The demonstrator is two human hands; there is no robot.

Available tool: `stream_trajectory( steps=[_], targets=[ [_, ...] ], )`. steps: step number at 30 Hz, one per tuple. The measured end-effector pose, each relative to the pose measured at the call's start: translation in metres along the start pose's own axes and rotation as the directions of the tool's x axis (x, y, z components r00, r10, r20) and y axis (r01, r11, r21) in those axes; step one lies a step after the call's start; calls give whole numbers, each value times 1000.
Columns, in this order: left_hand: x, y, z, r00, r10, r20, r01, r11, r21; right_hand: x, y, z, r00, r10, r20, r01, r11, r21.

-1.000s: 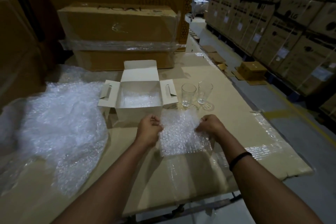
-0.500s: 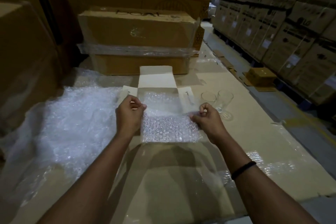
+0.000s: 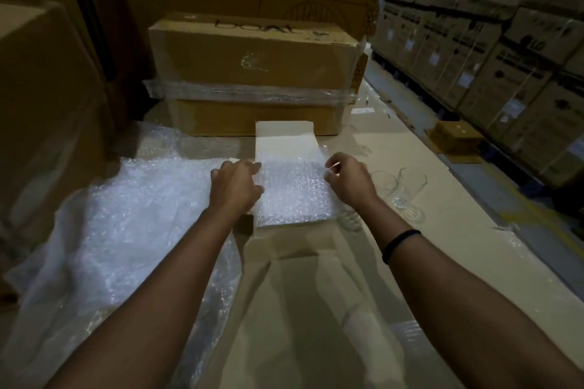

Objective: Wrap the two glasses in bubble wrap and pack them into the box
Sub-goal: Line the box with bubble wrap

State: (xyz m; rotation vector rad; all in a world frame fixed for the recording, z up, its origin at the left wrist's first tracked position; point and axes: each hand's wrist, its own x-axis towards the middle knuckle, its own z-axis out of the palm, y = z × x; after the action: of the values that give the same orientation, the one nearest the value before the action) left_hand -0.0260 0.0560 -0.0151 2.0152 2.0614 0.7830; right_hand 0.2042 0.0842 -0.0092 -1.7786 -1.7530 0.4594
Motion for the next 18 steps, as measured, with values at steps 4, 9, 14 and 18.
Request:
stream_trajectory(
  steps=[4, 9, 14, 18],
  targets=[
    [17, 4, 8, 991, 78, 108, -113, 922, 371, 15, -5, 15, 993, -53, 102, 81, 952, -297],
    [31, 4, 15, 960, 152, 236, -260, 803, 537, 25, -7, 17, 956, -95, 279, 240, 799, -551],
    [37, 1, 13, 955, 210, 208, -285, 840, 461, 37, -13, -5, 895, -206, 397, 412, 726, -551],
    [40, 11, 25, 874, 312, 372, -462, 769, 442, 44, -26, 8, 786, -255, 563, 583, 610, -537]
  ],
)
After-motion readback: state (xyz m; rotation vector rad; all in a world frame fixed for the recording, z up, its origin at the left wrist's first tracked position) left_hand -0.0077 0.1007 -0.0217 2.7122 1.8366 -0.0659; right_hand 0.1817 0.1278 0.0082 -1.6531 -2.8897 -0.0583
